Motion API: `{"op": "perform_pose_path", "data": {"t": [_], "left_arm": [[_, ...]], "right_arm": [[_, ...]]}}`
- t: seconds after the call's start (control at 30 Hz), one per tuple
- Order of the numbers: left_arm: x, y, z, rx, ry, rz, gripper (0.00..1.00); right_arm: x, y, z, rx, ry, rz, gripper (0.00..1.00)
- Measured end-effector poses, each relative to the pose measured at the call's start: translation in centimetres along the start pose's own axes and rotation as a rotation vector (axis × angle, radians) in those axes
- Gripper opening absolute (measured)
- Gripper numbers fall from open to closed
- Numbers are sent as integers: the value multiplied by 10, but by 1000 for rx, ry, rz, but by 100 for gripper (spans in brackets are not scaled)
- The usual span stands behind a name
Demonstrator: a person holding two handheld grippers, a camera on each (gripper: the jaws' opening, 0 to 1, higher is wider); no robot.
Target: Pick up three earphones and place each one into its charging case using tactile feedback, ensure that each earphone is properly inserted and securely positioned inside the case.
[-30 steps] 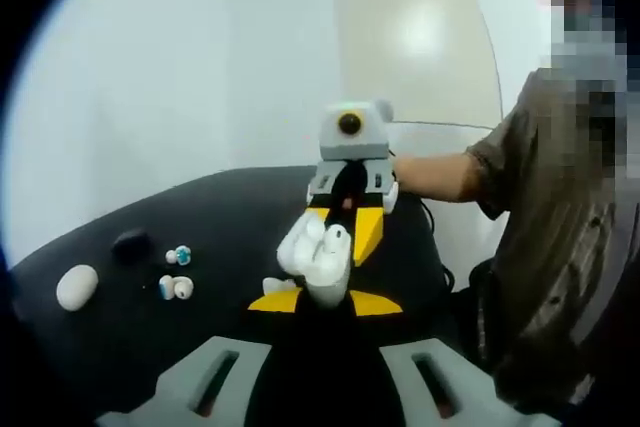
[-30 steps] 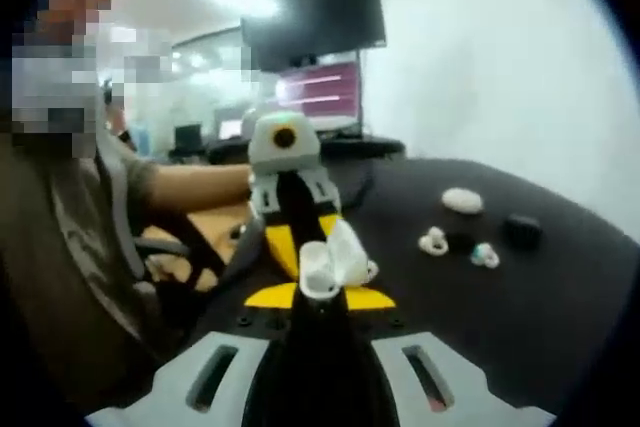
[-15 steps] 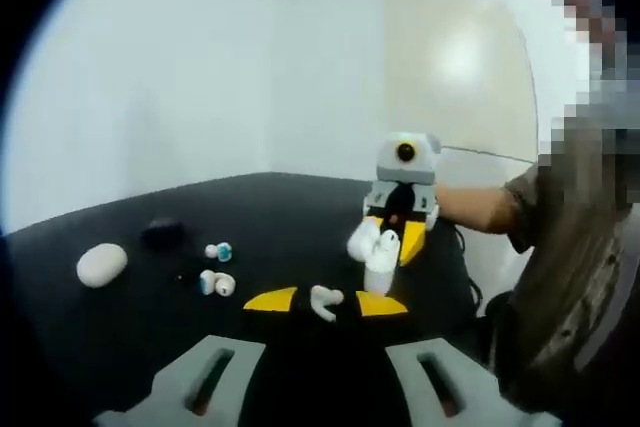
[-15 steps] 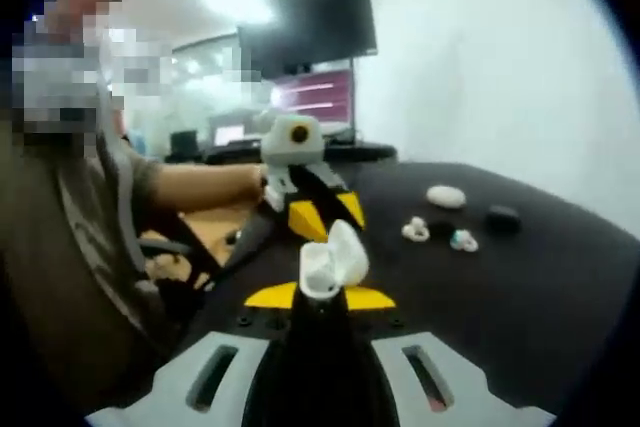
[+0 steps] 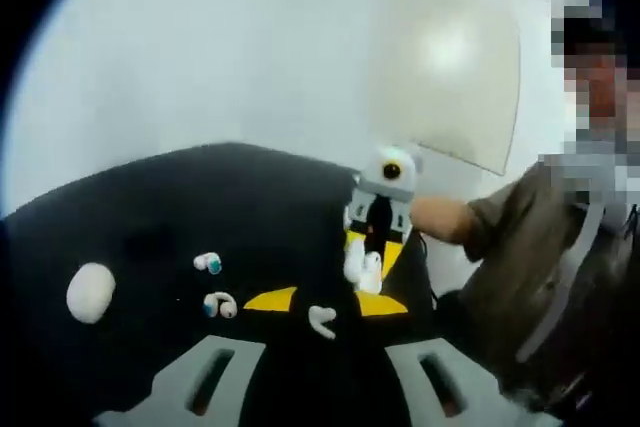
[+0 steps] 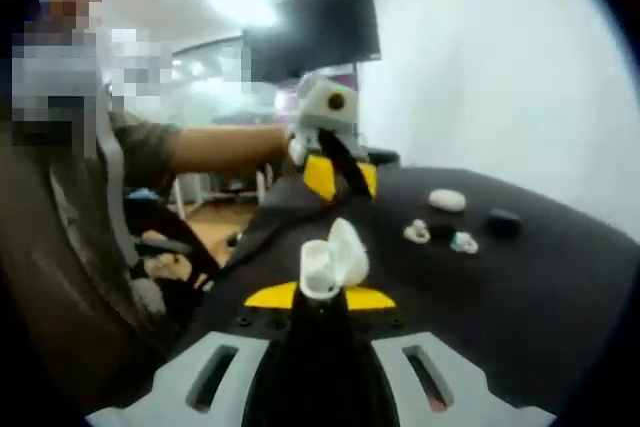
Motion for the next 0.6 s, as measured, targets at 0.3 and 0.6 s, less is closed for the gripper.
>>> {"op": "perform_pose_path", "data": {"t": [0.3, 0.6], "left_arm": [[-30, -18, -4, -112, -94, 297, 18], [-46, -25, -8, -109, -135, 361, 12]], "right_arm": [[1, 0, 1, 14, 0, -3, 17], [0, 0, 3, 24, 0, -5, 17]]}}
Point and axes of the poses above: the point that each gripper's makers call its tool centre point, and the gripper's own axes: x roughly backward along the fingers, z roughly to its left, y roughly out of its top, the point moved 4 cm from there along x, roughly backward along the fingers, and after that the axes turned 2 degrees about -y, right-handed, at the moved point
